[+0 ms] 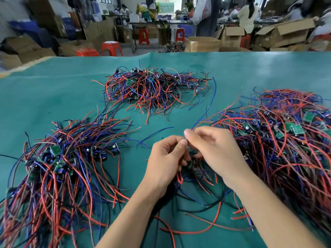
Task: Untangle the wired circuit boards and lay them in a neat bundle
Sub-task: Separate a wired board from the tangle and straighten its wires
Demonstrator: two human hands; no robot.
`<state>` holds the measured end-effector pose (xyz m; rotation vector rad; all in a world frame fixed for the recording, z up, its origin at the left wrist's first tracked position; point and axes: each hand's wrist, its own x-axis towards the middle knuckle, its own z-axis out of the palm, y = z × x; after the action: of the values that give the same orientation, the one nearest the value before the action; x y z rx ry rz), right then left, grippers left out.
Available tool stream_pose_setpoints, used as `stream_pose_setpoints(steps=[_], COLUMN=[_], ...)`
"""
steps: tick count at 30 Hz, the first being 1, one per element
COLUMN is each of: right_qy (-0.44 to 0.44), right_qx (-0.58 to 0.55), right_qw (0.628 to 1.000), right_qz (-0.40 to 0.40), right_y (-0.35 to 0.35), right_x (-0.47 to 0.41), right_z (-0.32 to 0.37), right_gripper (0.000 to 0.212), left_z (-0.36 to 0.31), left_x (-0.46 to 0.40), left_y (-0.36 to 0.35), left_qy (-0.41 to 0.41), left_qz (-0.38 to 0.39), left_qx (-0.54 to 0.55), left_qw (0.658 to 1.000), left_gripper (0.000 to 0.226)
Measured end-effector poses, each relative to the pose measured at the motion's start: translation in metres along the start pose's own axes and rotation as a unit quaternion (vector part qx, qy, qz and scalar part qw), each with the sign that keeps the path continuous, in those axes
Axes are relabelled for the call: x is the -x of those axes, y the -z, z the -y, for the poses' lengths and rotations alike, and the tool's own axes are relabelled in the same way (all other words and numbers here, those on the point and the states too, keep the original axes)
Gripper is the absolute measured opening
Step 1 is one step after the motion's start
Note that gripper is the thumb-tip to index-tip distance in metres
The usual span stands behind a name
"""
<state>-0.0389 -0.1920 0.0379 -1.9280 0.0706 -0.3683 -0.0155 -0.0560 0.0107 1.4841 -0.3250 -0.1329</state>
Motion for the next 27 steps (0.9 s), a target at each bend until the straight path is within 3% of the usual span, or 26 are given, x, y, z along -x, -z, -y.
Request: stream_pose_setpoints(steps=[5, 8, 12, 15, 18, 22, 24, 27], right_qy=[0.067, 0.093, 0.044, 0.024, 0.023, 0.047, 0.061, 0.045], right_qx=[0.032, 0.043, -0.066, -0.177, -0.272, -0.314, -0.31, -0.273], right_qw=[0.997, 0.993, 0.988, 0.962, 0.928, 0.898, 0.908, 0.953], right_qz=[-0.009, -0.061, -0.135, -0.208, -0.252, -0.306, -0.277, -0.121], right_y=[0.009, 0.012, 0.026, 0.043, 0.055, 0.074, 0.067, 0.015], right_x=[-0.003, -0.005, -0.011, -0.015, -0.014, -0.012, -0.011, -0.003], right_z=[-0.001, 0.0, 0.003, 0.006, 0.016, 0.044, 0.064, 0.089], right_gripper=[0.023, 0.024, 0.017, 0.022, 0.013, 0.016, 0.019, 0.018], left_z=[-0.002, -0.002, -0.004, -0.004, -0.003, 0.003, 0.005, 0.006], left_x=[0.002, 0.001, 0.002, 0.003, 0.003, 0.001, 0.0, -0.001], left_y=[0.0, 0.001, 0.001, -0.001, -0.003, -0.002, -0.002, -0.003], left_qy=[0.002, 0.015, 0.009, -0.005, -0.007, -0.002, -0.005, -0.027], left_qz=[0.05, 0.068, 0.088, 0.093, 0.1, 0.072, 0.058, 0.04], left_qx=[0.001, 0.002, 0.001, 0.001, -0.01, -0.035, -0.037, -0.071], left_qw=[0.999, 0.998, 0.996, 0.996, 0.995, 0.997, 0.998, 0.996], left_gripper=[0.029, 0.023, 0.021, 0.021, 0.022, 0.021, 0.022, 0.017])
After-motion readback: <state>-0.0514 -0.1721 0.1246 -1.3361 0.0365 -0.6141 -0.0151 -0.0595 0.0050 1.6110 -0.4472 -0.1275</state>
